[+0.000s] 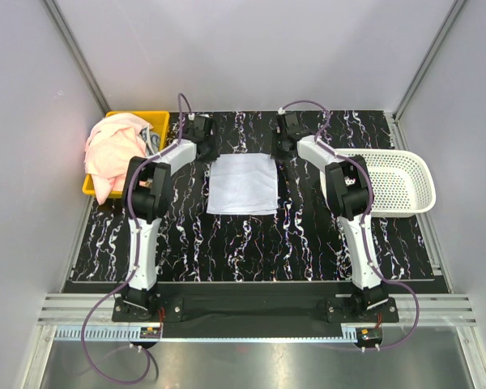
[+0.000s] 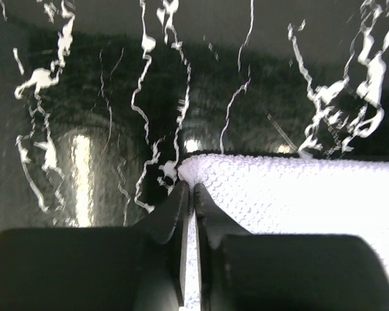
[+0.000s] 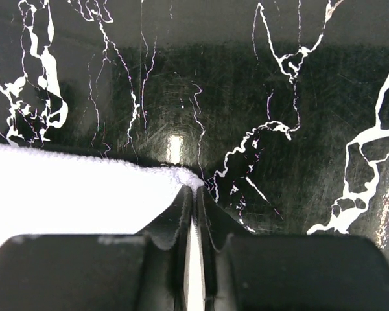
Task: Fold and stack the towels
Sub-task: Fold the towel
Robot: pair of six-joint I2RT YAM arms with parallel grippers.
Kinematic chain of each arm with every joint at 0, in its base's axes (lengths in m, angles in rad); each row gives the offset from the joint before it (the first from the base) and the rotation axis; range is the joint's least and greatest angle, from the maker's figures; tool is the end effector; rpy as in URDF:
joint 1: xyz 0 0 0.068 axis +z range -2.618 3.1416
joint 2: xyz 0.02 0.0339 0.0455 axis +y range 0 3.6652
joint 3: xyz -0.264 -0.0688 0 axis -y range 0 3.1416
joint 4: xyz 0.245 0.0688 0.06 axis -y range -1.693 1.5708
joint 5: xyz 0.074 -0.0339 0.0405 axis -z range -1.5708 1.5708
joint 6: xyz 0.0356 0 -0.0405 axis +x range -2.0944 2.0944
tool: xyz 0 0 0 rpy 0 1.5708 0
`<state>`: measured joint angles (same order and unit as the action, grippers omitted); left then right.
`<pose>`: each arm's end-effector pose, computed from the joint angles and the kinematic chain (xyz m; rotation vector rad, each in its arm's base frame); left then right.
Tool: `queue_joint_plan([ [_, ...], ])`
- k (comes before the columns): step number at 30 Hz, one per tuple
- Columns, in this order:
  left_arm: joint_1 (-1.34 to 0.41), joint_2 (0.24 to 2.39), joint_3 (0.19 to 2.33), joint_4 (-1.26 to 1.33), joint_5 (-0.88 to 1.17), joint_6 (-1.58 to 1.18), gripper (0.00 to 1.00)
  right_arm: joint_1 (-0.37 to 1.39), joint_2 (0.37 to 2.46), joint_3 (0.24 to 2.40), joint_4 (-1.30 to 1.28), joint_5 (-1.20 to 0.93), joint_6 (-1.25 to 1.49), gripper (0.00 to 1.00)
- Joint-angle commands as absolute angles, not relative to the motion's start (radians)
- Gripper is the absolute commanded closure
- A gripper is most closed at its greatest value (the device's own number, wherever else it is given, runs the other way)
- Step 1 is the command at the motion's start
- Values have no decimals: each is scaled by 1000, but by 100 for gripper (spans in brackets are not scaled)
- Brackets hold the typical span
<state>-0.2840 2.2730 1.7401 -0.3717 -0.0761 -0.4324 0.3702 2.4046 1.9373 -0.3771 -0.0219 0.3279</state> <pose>0.4804 -0.1374 0.1562 -0.2168 2.4745 -0.2127 0.4976 0.1939 0.1522 -0.0619 2.4436 0.3429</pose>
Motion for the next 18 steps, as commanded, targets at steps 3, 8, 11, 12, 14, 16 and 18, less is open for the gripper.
queue_joint_plan([
  [3,-244,2226,1654,-217,-5,-466,99,380,2385,1957,-316,-44,285,90],
  [8,-230,2149,1583,-123,60,-474,100,380,2342,1954,-285,-54,267,92],
  [11,-230,2100,1554,-78,52,-471,100,380,2292,1919,-250,-54,267,92],
  [12,-229,2091,1542,-65,54,-469,100,380,2278,1895,-233,-54,267,92],
  [14,-230,2074,1534,-63,55,-472,100,380,2234,1870,-216,-57,271,92],
  [16,-229,2043,1506,-49,52,-477,100,380,2191,1830,-193,-61,272,92],
  [18,-229,2022,1479,-31,54,-488,100,379,2163,1784,-180,-66,275,93],
])
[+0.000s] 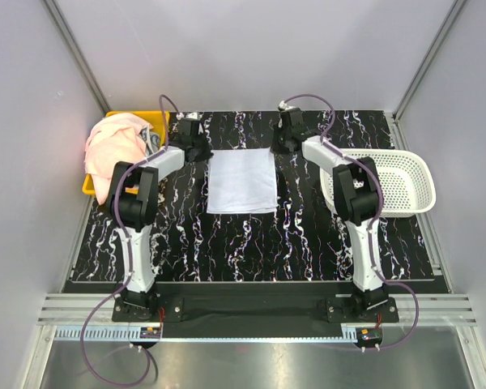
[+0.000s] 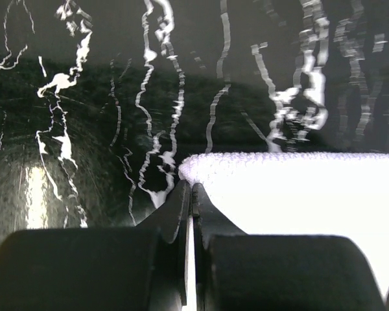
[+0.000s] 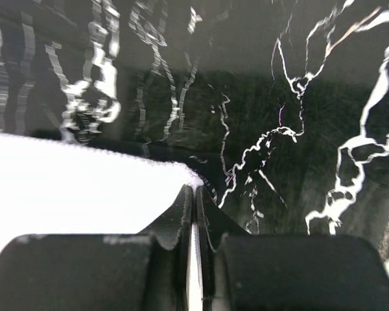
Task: Fold and stack the towels
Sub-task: Fold the towel
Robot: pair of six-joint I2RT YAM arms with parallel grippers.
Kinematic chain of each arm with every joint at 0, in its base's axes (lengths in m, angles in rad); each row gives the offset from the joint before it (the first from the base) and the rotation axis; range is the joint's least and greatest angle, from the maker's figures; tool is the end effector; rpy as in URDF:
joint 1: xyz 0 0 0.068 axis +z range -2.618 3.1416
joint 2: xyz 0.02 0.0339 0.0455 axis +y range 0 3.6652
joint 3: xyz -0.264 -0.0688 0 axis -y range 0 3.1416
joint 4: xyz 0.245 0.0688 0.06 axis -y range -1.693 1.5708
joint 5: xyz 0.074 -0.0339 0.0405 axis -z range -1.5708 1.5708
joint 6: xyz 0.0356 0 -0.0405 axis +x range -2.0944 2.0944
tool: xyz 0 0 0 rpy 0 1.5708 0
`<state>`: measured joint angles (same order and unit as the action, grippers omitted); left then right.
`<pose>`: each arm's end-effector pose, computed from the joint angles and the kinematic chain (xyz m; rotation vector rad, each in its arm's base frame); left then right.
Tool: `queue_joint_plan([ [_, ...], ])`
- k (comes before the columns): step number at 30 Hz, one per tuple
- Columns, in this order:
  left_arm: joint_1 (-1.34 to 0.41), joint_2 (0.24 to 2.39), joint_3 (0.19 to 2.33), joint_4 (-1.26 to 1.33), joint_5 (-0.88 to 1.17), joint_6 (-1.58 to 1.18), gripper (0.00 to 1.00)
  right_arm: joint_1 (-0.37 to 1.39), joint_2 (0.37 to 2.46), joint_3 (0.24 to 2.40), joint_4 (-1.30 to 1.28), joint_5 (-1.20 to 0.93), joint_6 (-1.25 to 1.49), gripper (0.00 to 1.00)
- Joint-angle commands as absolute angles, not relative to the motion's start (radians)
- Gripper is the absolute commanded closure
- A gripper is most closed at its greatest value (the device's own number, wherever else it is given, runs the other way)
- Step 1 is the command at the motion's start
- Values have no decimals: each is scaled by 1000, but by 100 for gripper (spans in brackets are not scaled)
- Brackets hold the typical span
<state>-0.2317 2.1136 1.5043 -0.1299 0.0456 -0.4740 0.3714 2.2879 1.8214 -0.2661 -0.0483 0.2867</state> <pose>0.4596 -0.1101 0.1747 -0.2599 2.3302 -0.4079 0.4846 0.1906 0.1826 -0.1239 2.3311 0.3894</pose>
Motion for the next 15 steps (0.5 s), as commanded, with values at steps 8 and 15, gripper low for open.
queue_joint_plan([
  [8,-229,1913,1318,28,84,-534,100,382,2022,1589,-85,-107,328,93],
  [15,-253,1810,1174,86,85,-551,100,382,1922,1396,-28,-126,367,93],
])
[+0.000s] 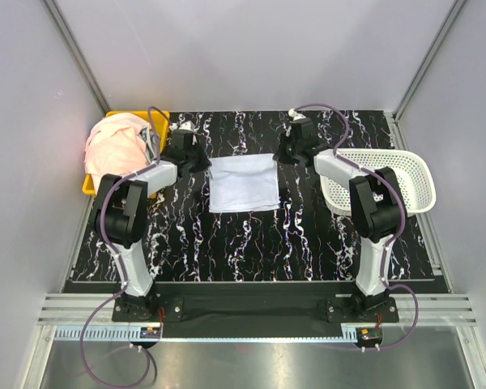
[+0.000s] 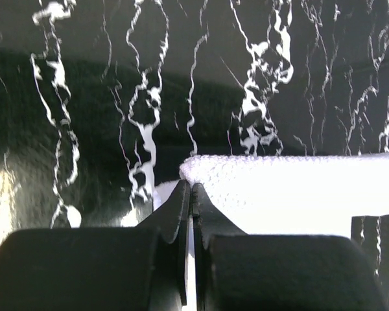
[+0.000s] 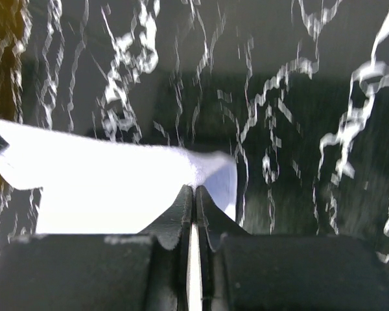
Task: Fold and stack the towels
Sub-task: Fold the towel
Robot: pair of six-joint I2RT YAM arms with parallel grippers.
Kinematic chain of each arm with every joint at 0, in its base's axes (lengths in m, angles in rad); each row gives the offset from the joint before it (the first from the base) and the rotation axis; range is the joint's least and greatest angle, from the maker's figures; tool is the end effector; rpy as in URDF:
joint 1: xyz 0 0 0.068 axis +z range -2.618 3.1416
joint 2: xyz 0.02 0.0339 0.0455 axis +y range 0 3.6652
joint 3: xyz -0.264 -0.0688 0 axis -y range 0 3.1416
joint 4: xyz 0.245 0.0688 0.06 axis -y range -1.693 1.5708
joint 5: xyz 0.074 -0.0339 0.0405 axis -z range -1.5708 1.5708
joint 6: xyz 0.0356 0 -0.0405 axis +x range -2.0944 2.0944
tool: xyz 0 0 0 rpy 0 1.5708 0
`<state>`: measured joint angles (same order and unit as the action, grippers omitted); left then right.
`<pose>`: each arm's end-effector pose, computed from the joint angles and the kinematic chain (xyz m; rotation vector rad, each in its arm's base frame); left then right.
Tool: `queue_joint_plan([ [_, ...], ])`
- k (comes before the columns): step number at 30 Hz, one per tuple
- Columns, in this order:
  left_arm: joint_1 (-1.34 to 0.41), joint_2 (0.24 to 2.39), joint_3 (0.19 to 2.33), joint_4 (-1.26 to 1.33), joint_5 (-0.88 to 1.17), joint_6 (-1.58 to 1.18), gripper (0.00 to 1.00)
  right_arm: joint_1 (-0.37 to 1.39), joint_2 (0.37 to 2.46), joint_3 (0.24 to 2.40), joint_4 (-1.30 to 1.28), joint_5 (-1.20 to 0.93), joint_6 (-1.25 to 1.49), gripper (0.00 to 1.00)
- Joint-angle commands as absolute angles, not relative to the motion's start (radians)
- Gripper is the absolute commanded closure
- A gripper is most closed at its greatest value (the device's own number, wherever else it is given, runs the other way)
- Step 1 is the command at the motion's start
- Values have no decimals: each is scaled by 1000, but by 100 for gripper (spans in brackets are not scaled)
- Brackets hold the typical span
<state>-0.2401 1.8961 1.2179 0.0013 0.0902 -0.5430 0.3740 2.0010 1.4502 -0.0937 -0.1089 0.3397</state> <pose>0.4054 -0.1025 0.1881 -0.2974 2.2777 -0.5159 0.4247 0.1708 0.2106 -0.1002 2.2575 0.5094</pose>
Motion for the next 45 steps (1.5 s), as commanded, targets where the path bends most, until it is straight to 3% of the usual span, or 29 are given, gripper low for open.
queue_joint_plan([
  [1,-258,1796,1155,95,84,-551,100,382,1905,1381,-17,-129,374,94],
  [40,-336,1522,778,242,67,-515,100,440,1698,1009,115,-117,463,93],
  [45,-351,1493,724,268,80,-508,95,442,1690,974,139,-132,472,91],
])
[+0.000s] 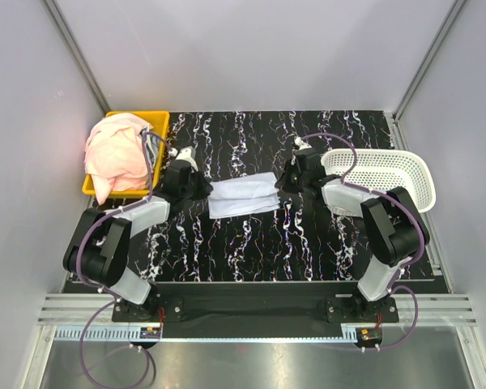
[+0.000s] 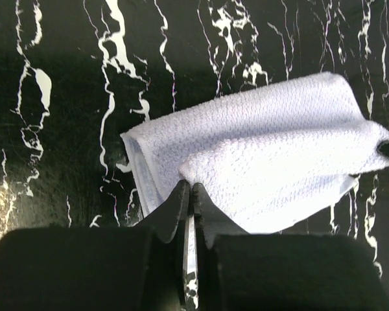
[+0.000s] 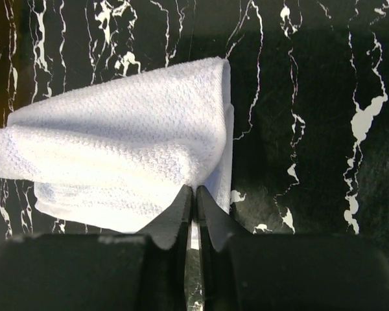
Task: Fold and stack the towels
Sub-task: Fold the towel
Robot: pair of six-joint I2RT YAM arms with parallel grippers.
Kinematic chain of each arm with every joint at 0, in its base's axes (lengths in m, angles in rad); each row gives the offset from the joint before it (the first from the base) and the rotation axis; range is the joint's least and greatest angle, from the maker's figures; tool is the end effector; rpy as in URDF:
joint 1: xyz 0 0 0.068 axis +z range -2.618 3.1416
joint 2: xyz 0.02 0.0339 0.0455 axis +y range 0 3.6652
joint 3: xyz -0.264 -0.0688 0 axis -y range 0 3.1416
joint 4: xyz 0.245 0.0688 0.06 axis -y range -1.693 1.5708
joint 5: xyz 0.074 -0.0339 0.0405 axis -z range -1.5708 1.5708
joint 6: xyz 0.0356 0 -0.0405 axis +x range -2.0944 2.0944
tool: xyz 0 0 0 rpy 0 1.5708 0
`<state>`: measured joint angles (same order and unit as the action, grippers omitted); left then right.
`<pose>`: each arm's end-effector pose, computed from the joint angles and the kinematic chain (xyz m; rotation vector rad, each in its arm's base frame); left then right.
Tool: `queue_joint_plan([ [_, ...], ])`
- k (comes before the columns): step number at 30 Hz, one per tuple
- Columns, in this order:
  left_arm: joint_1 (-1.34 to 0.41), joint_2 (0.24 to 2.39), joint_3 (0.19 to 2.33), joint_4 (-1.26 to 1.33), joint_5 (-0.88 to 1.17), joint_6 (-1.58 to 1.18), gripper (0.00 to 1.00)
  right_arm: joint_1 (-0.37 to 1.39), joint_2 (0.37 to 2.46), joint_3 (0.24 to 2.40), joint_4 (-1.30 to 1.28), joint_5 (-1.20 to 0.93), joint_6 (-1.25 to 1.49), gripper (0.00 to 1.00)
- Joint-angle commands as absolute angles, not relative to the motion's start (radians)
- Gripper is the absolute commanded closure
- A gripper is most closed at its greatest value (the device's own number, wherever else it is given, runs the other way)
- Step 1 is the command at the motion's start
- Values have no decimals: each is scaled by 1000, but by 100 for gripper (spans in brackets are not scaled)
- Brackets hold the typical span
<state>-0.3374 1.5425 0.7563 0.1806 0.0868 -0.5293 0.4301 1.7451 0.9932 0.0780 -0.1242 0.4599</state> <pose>0.2991 -0.1082 0.1841 -0.1634 2.2285 -0.5795 0.3355 0.1588 0.1818 -0.0347 2.3121 0.6084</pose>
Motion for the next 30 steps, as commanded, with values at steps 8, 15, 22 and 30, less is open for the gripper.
queue_joint_plan([
  [8,-370,1427,637,313,109,-503,79,443,1651,931,149,-155,480,76],
  [15,-370,1312,600,276,123,-509,63,443,1586,908,109,-141,485,67],
  [22,-376,1310,705,131,42,-546,61,456,1615,1012,-36,-69,479,66],
  [30,-434,1566,978,-96,-99,-545,63,541,1827,1259,-198,23,472,67],
])
